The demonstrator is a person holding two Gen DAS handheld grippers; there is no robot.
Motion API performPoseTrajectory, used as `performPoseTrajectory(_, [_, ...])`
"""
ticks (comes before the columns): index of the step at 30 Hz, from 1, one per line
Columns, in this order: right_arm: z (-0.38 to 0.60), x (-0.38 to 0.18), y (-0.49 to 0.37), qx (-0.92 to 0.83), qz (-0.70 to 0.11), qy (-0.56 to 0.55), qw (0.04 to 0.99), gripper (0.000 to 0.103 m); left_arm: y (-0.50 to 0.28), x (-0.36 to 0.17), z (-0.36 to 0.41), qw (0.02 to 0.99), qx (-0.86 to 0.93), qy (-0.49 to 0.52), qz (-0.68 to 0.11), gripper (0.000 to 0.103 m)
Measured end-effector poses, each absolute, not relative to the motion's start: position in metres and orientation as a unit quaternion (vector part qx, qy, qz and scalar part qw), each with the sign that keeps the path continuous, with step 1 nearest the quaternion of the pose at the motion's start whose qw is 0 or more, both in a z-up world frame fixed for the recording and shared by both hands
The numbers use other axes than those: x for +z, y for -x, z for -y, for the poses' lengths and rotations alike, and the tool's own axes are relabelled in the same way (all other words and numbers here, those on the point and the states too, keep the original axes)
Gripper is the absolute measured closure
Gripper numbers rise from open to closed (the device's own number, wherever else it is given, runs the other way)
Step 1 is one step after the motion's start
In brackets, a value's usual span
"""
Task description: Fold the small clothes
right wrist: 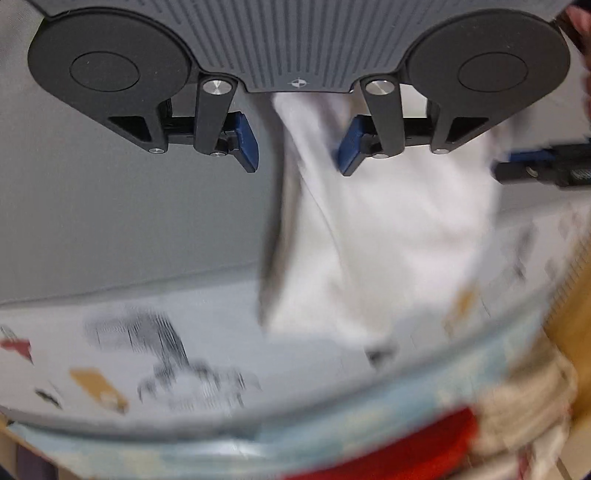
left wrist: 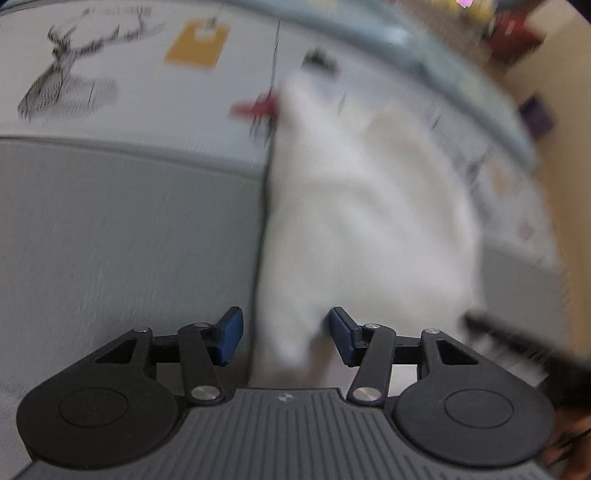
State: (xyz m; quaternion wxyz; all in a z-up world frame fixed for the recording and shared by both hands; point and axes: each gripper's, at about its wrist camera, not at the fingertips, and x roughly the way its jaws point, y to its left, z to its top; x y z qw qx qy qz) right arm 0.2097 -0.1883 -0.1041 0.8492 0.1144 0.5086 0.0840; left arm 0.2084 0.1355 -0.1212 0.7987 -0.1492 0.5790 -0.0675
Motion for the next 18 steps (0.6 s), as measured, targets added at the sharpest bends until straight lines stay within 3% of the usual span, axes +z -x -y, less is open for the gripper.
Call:
performPoseTrajectory(3, [0.196,-0.108,-0.211,0.084,-0.513,-0.150,0.841,0.061,-0.205,-0.121,-0.131,0.802,-0.066,0.144,-0.576,0.045])
performPoseTrajectory(8, [0.194,-0.101,-0.204,0.081,-0.514,-0.149,0.841,0.060,-0.204,-0.123,-0.125,0.798,-0.073,0.135,-0.583,0.047])
performPoseTrajectory(13, [0.191,-0.114,-0.197,0.094,-0.564,-0.123,0.811,0.062,-0.202,-0.120,-0.113,0.803,-0.089,0.116,-0.577,0.070])
performPoseTrajectory(14, [0.191,-0.112,-0.196,0.095,-0.559,-0.118,0.815,0.083,-0.201,-0.118,-0.110,0.805,-0.092,0.115,-0.574,0.073])
performPoseTrajectory(15, [0.192,-0.108,-0.194,0.101,-0.549,-0.118,0.821,0.095,-0.200,-0.116,-0.110,0.805,-0.097,0.122,-0.572,0.074])
performPoseTrajectory(18, [0.198,-0.096,-0.191,0.091,-0.516,-0.123,0.843,0.096,-0.201,-0.116,-0.108,0.799,-0.106,0.134,-0.577,0.074])
